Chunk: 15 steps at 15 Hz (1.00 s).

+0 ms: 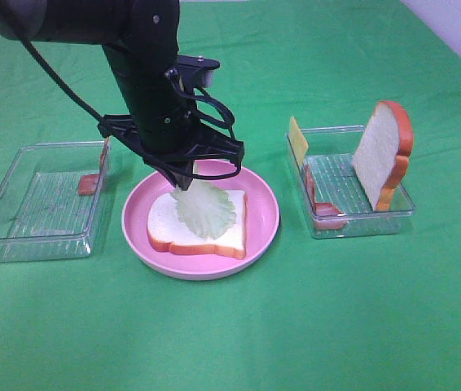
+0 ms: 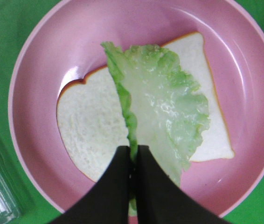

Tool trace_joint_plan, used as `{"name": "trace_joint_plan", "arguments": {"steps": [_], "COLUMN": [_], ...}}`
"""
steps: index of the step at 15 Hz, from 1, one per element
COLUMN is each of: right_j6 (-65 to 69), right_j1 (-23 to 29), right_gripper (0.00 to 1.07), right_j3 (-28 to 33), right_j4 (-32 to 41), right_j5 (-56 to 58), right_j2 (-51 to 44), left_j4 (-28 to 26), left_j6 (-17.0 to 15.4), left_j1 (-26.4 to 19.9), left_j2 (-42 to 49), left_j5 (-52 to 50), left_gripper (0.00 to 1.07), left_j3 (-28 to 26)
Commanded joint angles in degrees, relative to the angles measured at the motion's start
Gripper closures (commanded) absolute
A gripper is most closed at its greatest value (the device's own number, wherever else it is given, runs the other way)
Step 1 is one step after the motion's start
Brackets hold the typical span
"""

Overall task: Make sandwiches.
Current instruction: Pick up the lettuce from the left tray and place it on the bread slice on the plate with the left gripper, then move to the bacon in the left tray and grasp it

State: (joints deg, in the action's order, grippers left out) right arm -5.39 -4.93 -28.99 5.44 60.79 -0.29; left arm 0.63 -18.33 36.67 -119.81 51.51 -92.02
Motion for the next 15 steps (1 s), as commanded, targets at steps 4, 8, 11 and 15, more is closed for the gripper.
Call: {"name": "trace_joint_plan", "arguments": {"steps": [4, 8, 11, 15], "right_j6": [-0.69, -0.69, -0.69, -0.69], "right_j1": [-0.23, -0.23, -0.23, -0.23], "right_gripper": [0.34, 0.34, 0.34, 0.34], "right_j3": [0.00, 0.00, 0.00, 0.00], "right_j4": [-0.23, -0.23, -0.23, -0.29], "right_j5": [0.00, 0.00, 0.00, 0.00], "right_j2": [-0.86, -0.86, -0.86, -0.86], "left_j4": [0.80, 6.19, 10.60, 13.29], "left_j6": [-0.69, -0.52, -0.52, -0.63], "left_j1": [0.17, 0.17, 0.17, -1.66], "left_j2": [-2.29, -1.09, -1.03, -1.03], "left_j5": [3.44, 4.87, 10.20, 18.39], "left_gripper": [1.00, 0.37, 0.32, 0.32], "left_j3": [0.17, -2.46, -6.25, -14.95]}}
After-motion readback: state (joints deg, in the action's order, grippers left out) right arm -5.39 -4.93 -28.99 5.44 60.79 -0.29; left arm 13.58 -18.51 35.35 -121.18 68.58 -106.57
